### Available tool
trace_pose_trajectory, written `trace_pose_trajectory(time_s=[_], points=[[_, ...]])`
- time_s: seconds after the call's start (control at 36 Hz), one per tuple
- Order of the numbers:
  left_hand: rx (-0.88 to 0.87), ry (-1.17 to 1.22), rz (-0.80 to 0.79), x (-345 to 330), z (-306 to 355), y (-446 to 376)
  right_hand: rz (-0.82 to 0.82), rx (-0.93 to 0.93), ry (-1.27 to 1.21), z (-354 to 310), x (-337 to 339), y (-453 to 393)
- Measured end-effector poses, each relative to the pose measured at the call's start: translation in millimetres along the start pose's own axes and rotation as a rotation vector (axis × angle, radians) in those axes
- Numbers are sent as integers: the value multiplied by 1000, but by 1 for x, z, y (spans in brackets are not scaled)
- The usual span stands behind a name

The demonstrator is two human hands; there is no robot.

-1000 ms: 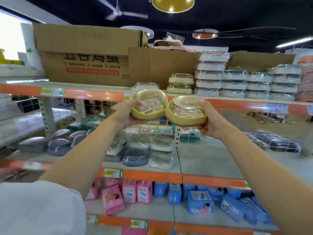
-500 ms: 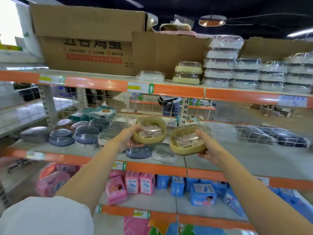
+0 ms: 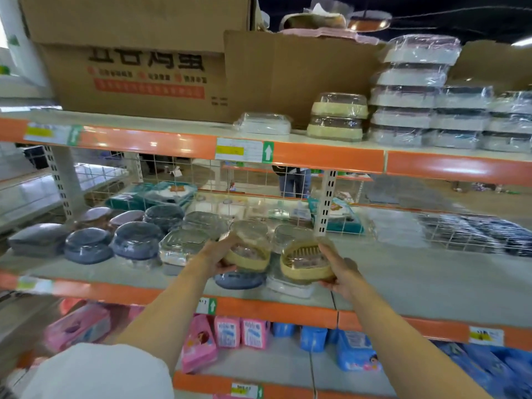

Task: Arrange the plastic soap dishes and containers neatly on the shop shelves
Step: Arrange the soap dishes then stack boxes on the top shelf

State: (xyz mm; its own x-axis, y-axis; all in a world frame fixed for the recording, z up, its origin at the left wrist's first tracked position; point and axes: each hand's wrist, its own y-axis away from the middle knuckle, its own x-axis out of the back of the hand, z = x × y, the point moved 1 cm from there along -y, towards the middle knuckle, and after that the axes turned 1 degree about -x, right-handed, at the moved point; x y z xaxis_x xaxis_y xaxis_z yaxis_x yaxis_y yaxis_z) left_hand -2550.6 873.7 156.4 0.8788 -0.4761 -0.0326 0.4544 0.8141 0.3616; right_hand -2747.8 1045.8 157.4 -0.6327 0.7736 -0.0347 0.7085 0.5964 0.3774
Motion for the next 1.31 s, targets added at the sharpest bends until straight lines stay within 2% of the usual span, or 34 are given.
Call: trace_pose_trajectory(time_s=[0.22, 0.33, 0.42, 0.53, 0.67, 0.89, 1.03, 1.17, 1.25, 1.31], points=[[-80, -20, 42, 8, -13, -42, -134, -39, -113, 10, -25, -29], [-145, -278, 119, 8, -9, -51, -128, -39, -80, 13, -27, -41], [-200, -530, 139, 7, -1, -48, -77, -34, 110, 10, -23, -47], [-163, -598, 81, 6, 0, -47, -19, -17, 401, 11, -15, -58], [-124, -789, 139, 11, -2, -48, -17, -26, 650, 17, -6, -54], [-199, -1053, 224, 6, 6, -37, 56, 146, 995, 9, -11, -45], [-301, -1207, 214, 8, 7, -31, 93, 201, 1166, 2, -9, -38], [-269, -1358, 212, 7, 10, -12, 47, 269, 1258, -5, -6, -19], [-193, -1481, 127, 9, -5, -25, -33, 321, 1276, -2, -5, -6], [-179, -1570, 103, 0, -6, -1, -63, 331, 1289, 3, -2, 3]])
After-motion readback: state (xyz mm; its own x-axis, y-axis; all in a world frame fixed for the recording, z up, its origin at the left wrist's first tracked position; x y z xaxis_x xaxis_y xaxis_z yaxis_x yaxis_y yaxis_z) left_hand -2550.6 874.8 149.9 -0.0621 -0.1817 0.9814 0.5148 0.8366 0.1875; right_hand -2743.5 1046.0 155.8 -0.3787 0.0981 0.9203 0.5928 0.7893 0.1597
